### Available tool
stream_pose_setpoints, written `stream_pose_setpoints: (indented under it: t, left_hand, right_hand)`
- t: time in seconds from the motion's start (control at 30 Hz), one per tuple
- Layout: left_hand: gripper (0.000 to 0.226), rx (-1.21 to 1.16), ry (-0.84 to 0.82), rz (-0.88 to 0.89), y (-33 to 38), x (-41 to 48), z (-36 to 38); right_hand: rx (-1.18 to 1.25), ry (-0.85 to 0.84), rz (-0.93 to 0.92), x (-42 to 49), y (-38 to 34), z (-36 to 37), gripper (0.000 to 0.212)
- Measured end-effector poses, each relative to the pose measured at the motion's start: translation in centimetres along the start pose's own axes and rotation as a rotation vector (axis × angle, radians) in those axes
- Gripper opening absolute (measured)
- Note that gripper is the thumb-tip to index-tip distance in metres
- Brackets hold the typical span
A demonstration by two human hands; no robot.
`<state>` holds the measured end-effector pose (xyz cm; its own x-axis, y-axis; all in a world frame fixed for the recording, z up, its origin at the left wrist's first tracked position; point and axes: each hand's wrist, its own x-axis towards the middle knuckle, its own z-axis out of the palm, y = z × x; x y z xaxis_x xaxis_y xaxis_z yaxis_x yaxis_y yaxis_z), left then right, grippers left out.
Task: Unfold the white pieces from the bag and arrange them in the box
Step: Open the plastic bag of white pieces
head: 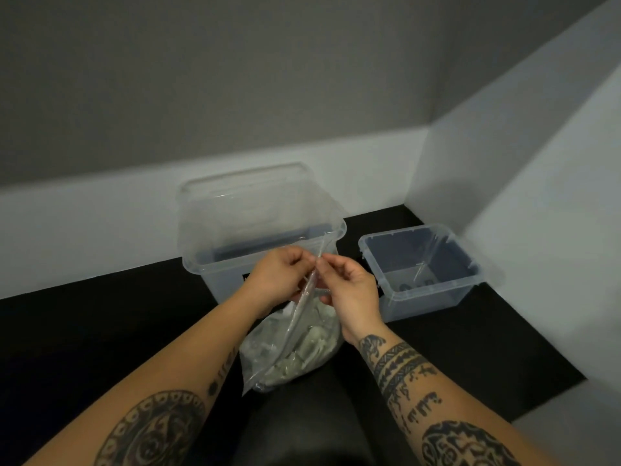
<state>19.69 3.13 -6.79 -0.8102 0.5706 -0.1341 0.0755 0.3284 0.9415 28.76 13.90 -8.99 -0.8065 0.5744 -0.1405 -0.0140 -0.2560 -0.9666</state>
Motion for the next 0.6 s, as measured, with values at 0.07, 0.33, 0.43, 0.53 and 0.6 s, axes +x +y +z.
stream_pose_setpoints:
  t: [0.07, 0.33, 0.43, 0.53, 0.6]
  left_hand:
    - [0.023, -0.018, -0.004, 0.004, -0.2, 0.0, 0.3]
    - [0.027, 0.084, -0.021, 0.015, 0.1, -0.2, 0.1]
    - [0.028, 0.18, 0.048, 0.01, 0.7, -0.1, 0.1]
    - [0.025, 0.316, 0.125, 0.044, 1.5, -0.1, 0.6]
    - [0.022, 0.348, 0.133, 0.083, 1.7, -0.2, 0.9]
  right_hand:
    - [0.013, 0.018, 0.017, 0.1, -0.4, 0.1, 0.013]
    - [-0.025, 0.007, 0.064, 0.6, -1.1, 0.0, 0.013]
    - [-0.038, 0.0, 0.066, 1.0, -1.3, 0.1, 0.012]
    - [-0.092, 0.016, 0.05, 1.4, -1.6, 0.0, 0.011]
    - [-0.11, 0.006, 0.057, 1.6, -1.9, -0.1, 0.014]
